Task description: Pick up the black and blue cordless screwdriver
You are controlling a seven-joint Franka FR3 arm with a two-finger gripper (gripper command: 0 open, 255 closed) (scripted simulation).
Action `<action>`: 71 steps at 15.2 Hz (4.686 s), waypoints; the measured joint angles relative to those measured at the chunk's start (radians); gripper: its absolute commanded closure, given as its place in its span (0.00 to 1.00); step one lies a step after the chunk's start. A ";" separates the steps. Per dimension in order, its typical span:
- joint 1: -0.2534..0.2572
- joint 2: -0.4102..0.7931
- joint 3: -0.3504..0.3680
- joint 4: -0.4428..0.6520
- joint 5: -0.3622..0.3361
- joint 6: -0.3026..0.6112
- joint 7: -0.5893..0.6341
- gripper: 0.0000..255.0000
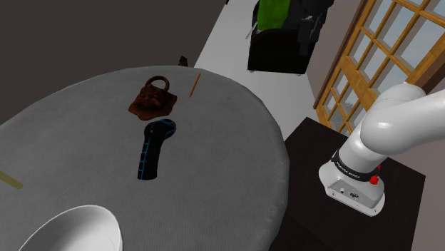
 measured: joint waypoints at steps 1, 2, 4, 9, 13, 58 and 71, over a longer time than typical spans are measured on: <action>0.000 0.000 0.000 0.000 0.000 0.000 0.000 0.00; 0.001 -0.004 0.009 -0.007 0.011 0.004 0.016 0.00; 0.006 -0.008 0.038 -0.024 0.051 0.016 0.073 0.00; 0.019 -0.002 0.133 -0.068 0.174 0.077 0.247 0.00; 0.033 0.018 0.217 -0.082 0.273 0.133 0.390 0.00; -0.028 0.938 0.795 0.375 0.112 0.840 1.535 1.00; -0.044 0.886 0.803 0.459 0.157 0.715 1.516 1.00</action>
